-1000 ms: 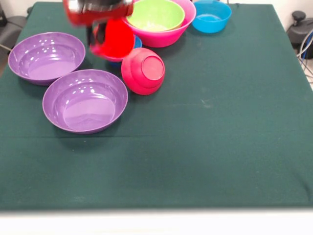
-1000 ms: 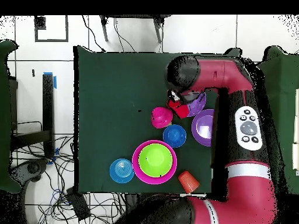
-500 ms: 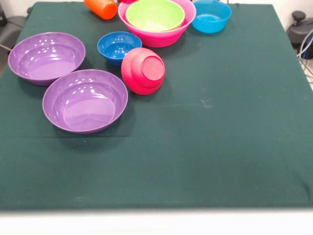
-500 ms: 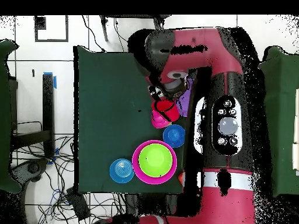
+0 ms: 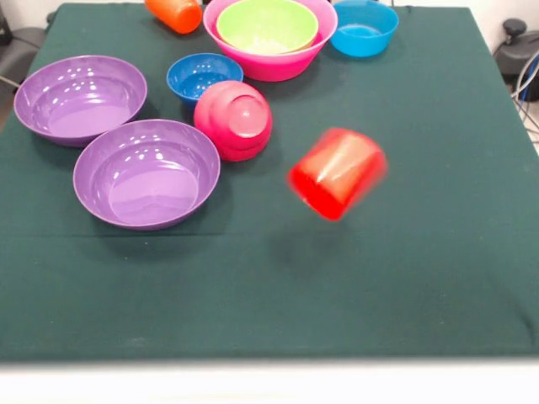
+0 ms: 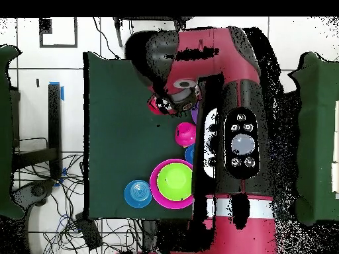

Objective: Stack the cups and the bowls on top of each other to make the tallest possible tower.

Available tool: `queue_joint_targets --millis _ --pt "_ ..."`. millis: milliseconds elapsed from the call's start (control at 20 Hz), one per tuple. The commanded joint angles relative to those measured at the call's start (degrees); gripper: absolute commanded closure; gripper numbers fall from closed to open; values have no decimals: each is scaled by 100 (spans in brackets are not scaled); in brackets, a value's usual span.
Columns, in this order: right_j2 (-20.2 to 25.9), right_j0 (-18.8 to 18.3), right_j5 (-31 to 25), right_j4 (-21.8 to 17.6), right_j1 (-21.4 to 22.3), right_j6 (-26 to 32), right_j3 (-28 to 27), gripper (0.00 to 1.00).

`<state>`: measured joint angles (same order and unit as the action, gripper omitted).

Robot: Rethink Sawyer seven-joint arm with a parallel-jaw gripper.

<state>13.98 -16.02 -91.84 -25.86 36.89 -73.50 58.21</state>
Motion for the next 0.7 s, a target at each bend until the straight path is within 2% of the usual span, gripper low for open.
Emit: queue_joint_targets --millis 50,200,250,450,600,700 --pt "-84 -51 628 -49 -136 -468 763 0" --pt "-43 -172 1094 -65 -216 -378 870 0" --pt "-30 -216 1399 -105 -215 -356 934 0" --pt "227 -598 3775 -361 -203 -46 1578 0" --pt "445 -915 4987 -324 -429 11 1891 0" --pt "574 -1084 5508 -302 -536 91 2045 0"
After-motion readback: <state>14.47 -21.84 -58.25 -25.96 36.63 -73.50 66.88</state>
